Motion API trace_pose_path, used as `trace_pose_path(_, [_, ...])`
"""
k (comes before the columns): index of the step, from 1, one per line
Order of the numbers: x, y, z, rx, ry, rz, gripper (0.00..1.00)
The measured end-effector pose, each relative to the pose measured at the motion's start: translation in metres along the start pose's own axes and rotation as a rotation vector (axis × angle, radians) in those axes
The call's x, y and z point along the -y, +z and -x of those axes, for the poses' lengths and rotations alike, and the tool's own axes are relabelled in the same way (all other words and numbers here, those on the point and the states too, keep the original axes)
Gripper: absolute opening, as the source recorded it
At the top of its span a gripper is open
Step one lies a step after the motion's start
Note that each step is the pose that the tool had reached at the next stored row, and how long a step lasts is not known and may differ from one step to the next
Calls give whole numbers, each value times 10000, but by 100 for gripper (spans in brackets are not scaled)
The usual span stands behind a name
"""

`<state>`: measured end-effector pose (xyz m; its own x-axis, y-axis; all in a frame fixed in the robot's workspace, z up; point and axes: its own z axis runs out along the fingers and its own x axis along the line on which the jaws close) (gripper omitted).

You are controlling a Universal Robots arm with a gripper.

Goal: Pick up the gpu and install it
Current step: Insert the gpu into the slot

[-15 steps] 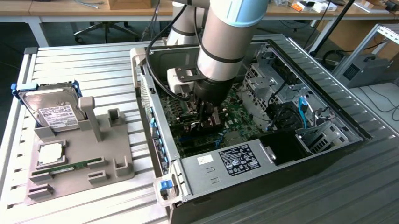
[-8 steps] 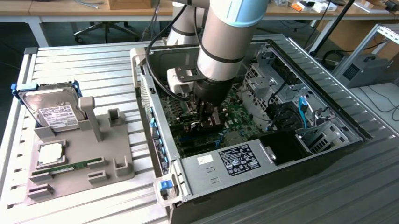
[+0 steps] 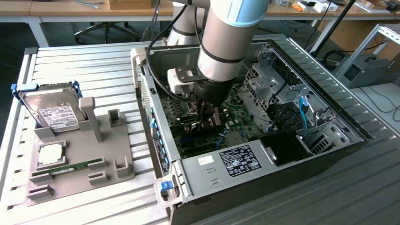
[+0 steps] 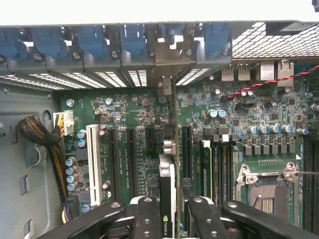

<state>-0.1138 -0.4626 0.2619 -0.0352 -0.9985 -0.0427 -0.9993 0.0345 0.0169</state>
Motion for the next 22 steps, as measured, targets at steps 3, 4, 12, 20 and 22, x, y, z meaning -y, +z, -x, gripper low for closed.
trace_pose_path(3, [-4, 0, 0, 0, 0, 0, 27])
trace_pose_path(4, [-5, 0, 0, 0, 0, 0, 27])
trace_pose_path(12, [-6, 1, 0, 1, 1, 0, 27])
trace_pose_path(20, [-6, -6, 0, 2, 1, 2, 34])
trace_pose_path(22, [-6, -31, 1, 4, 1, -1, 34])
